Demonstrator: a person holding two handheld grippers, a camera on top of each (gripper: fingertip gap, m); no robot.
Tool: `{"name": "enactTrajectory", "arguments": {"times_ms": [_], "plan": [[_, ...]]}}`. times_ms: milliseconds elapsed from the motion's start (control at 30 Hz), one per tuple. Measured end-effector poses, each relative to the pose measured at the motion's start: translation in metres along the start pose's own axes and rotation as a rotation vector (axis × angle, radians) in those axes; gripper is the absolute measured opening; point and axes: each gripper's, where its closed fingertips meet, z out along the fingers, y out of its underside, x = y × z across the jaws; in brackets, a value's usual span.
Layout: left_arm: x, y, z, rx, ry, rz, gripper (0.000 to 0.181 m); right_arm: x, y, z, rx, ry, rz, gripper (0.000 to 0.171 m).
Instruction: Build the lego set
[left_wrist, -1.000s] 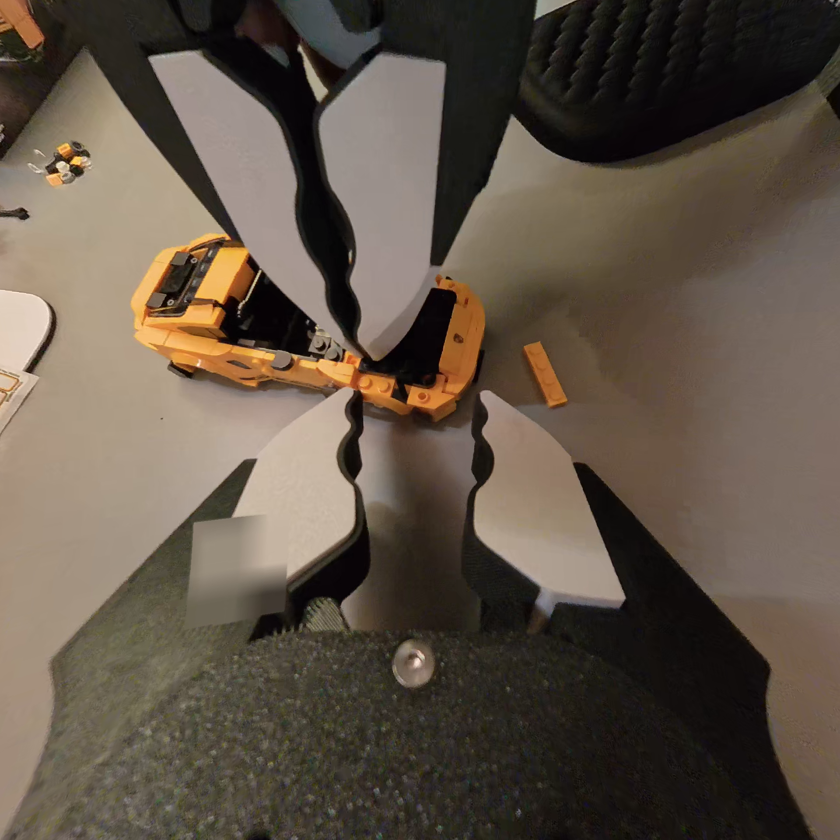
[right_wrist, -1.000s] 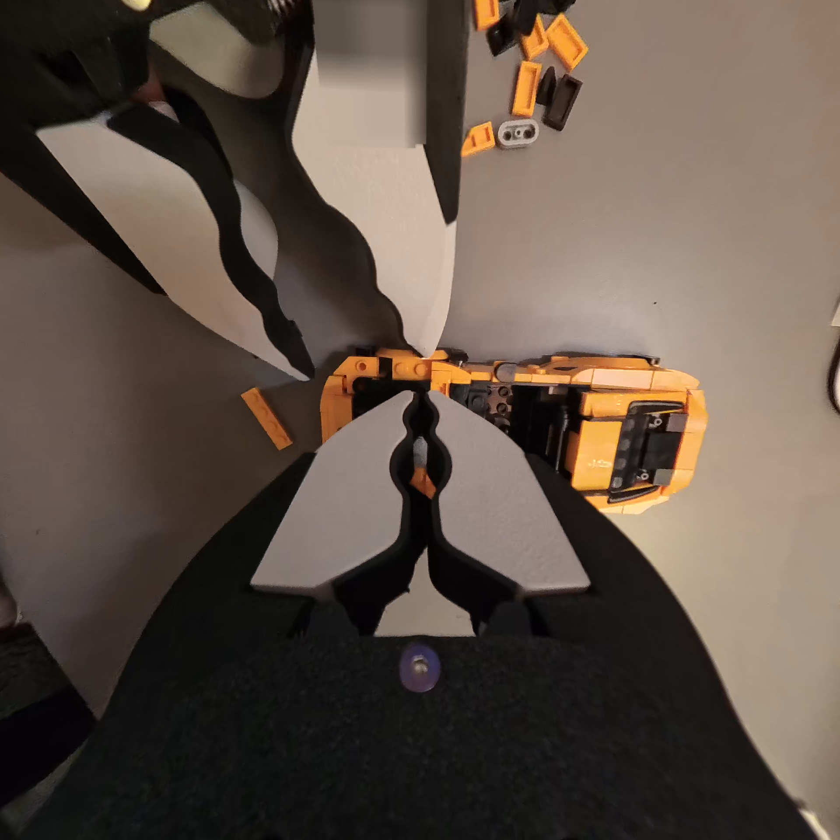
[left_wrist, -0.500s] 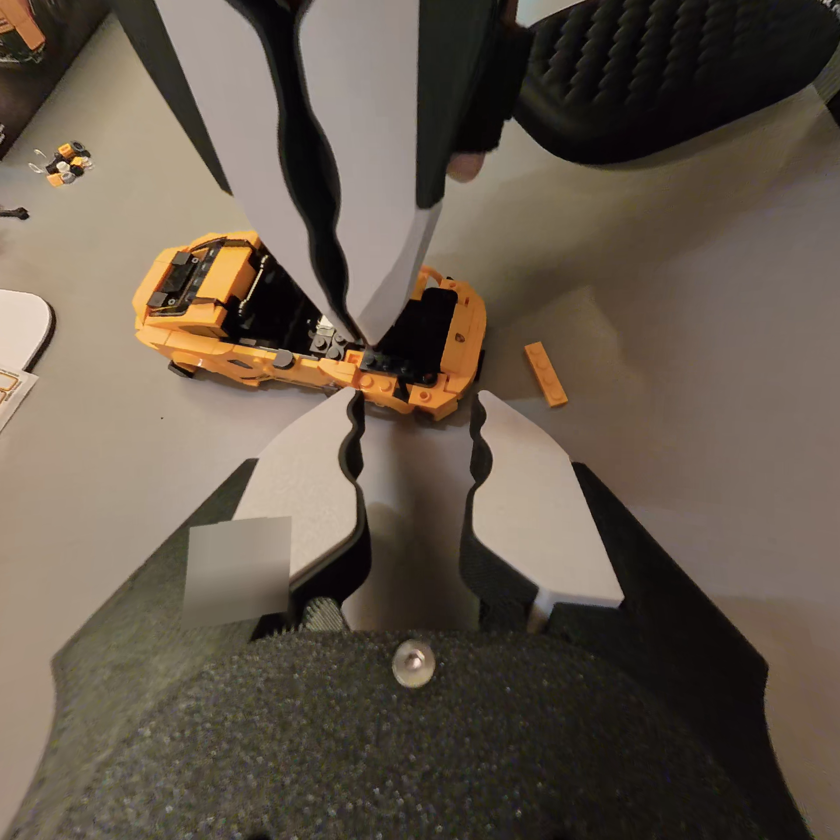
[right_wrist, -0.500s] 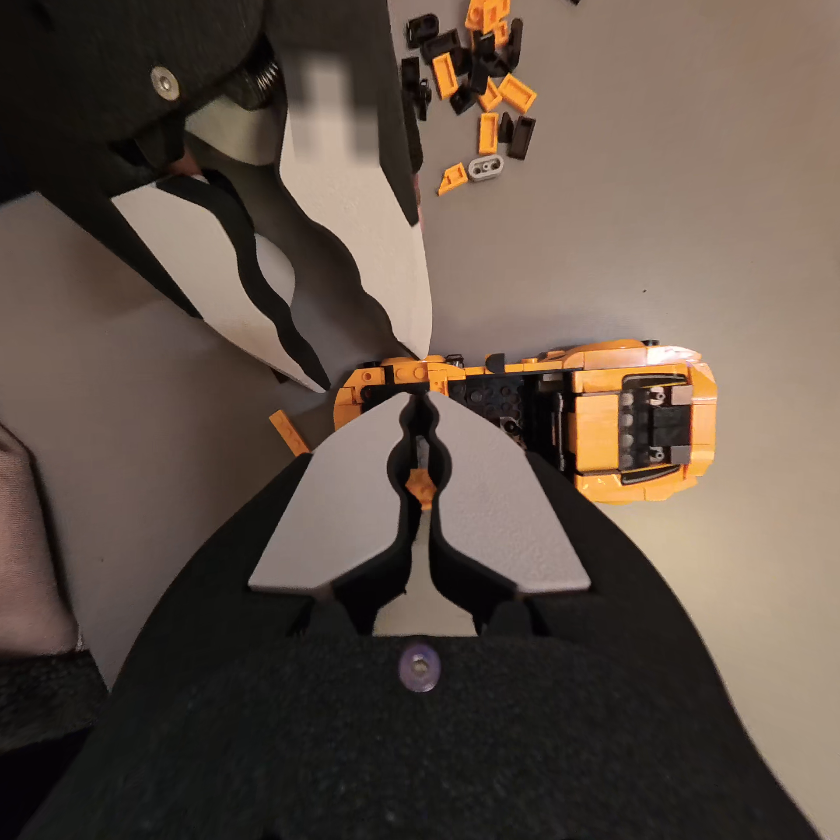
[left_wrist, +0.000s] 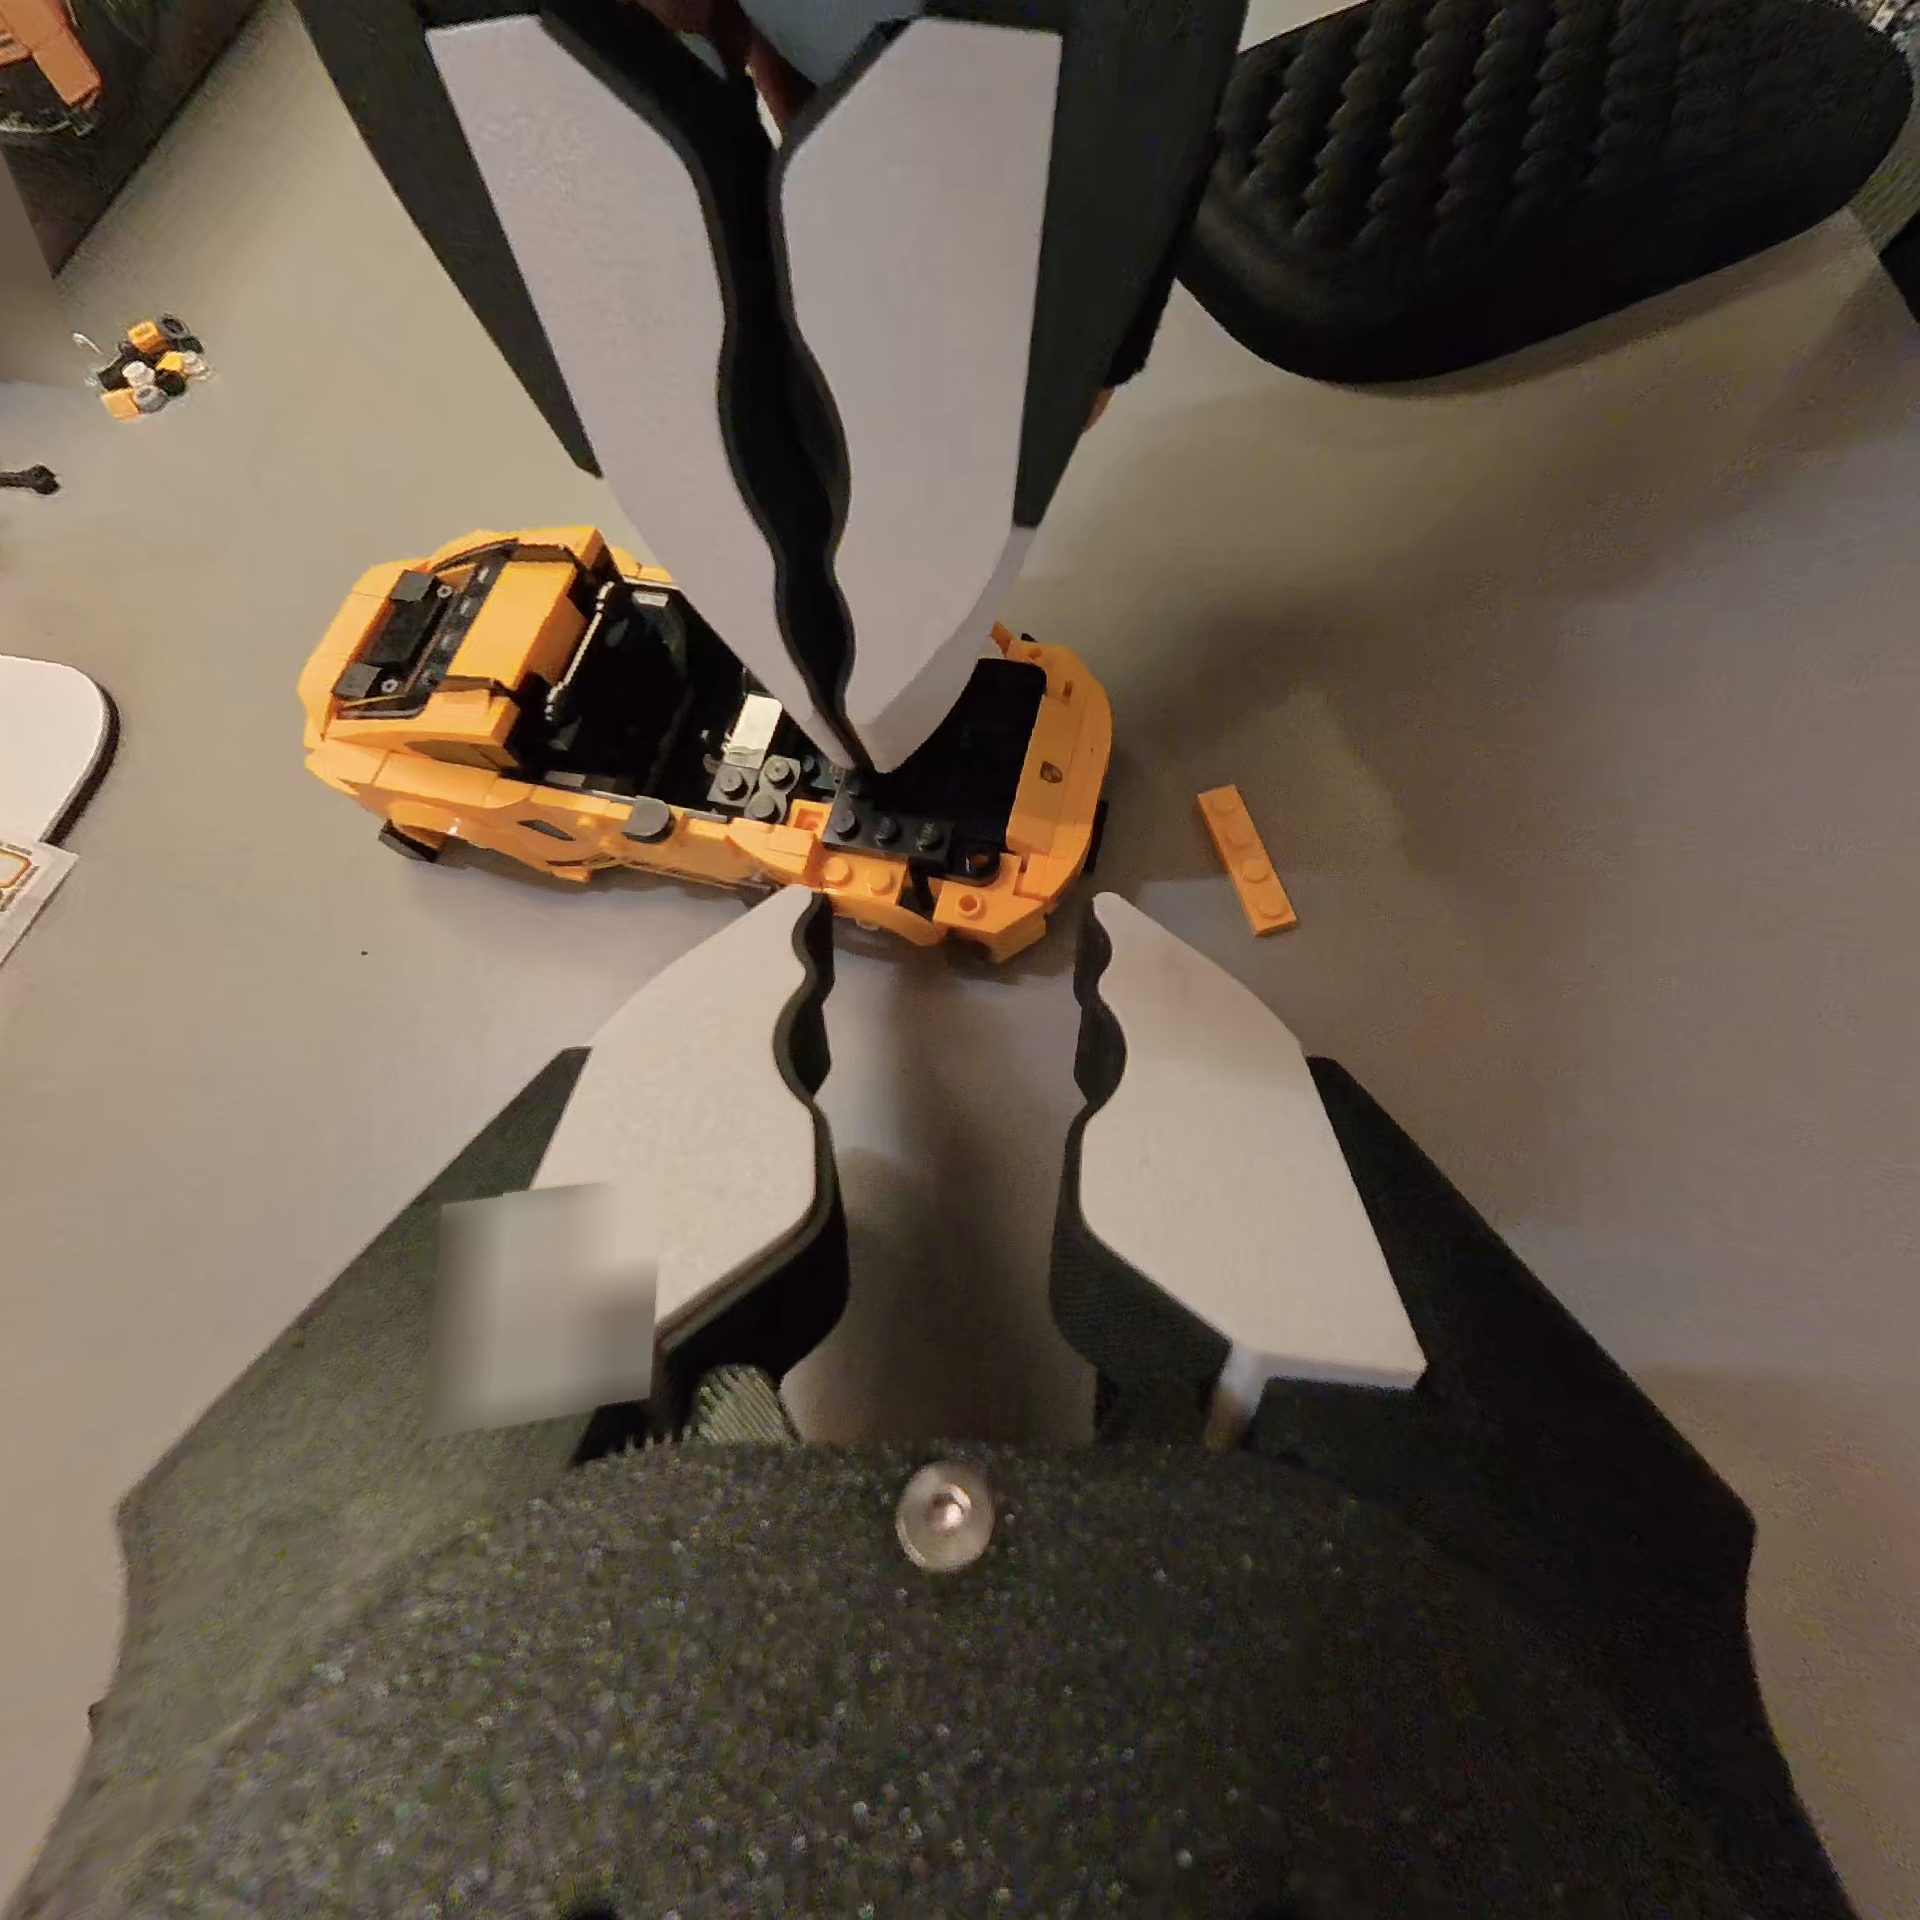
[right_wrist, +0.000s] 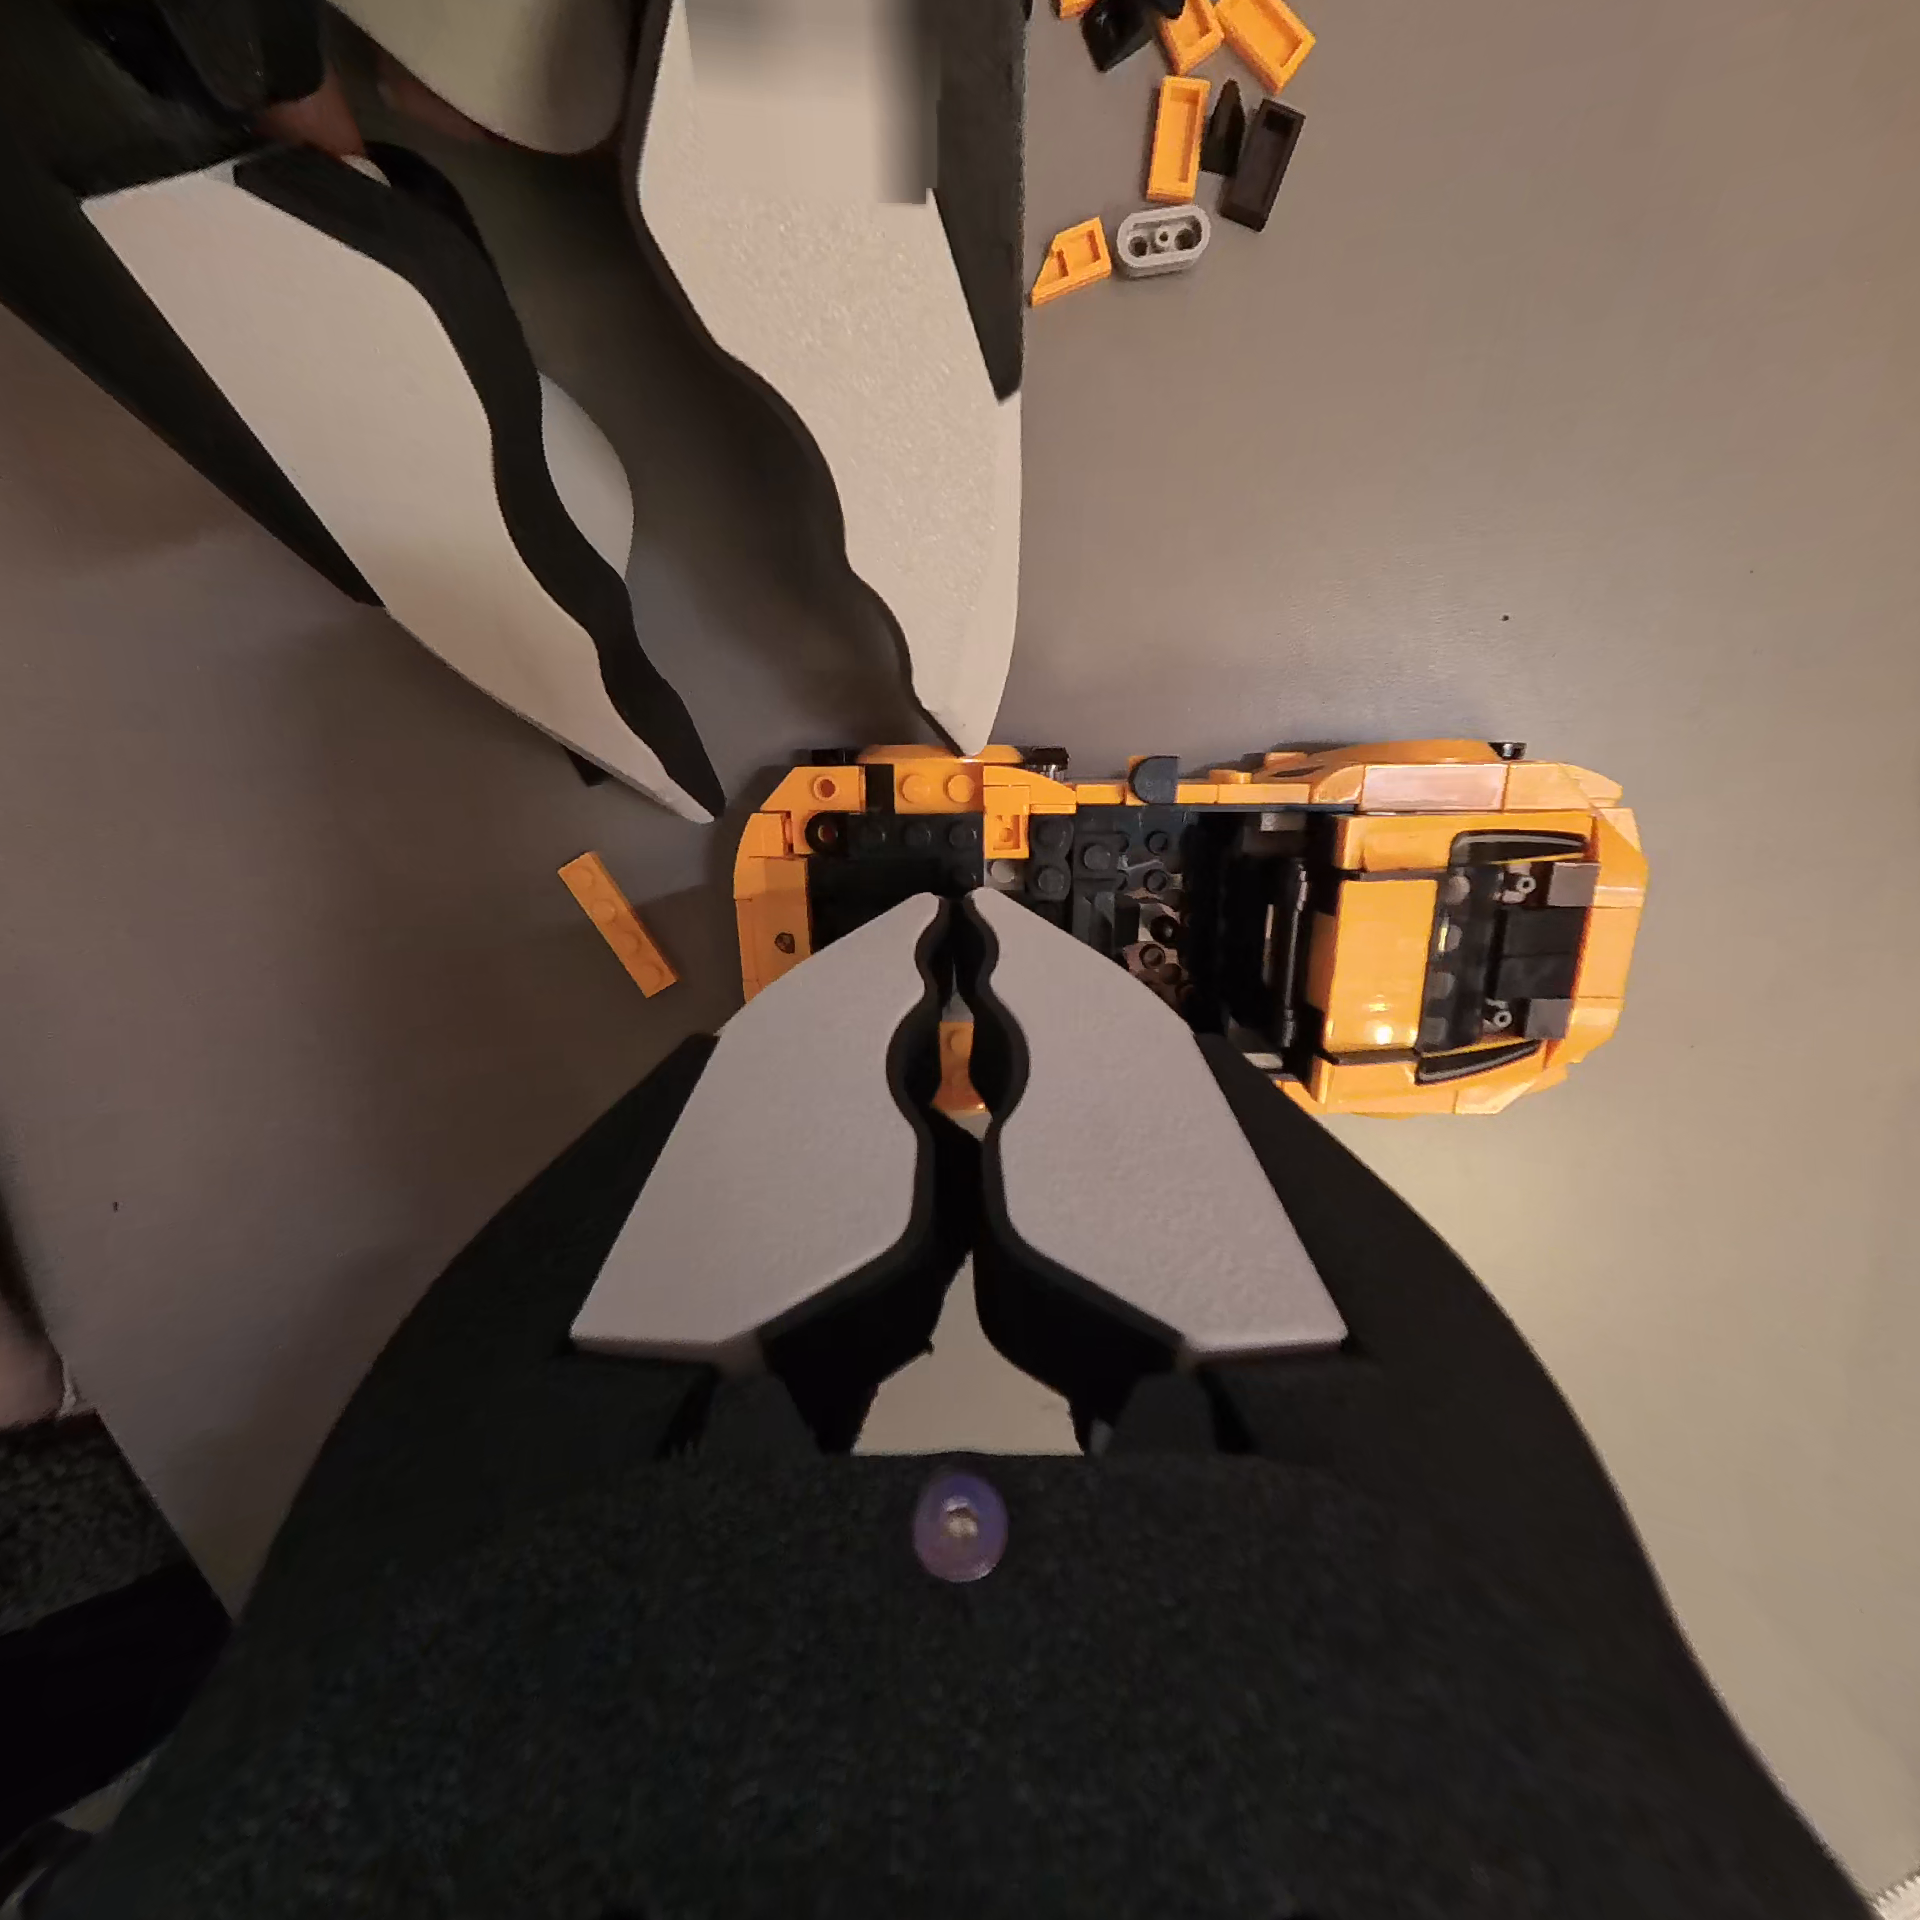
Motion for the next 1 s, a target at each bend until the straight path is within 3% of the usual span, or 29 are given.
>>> {"name": "enactTrajectory", "arguments": {"times_ms": [367, 500, 1000], "plan": [[0.0, 0.0, 0.0, -0.004, -0.004, 0.01, 0.043, 0.0, -0.002, 0.001, 0.015, 0.056, 0.005, 0.0], [0.001, 0.0, 0.0, -0.004, -0.002, 0.009, 0.044, -0.008, -0.021, -0.013, 0.125, 0.015, 0.016, 0.0], [0.001, 0.001, 0.0, -0.003, 0.01, -0.016, 0.044, -0.02, -0.017, 0.007, 0.024, -0.01, -0.032, 0.0]]}}
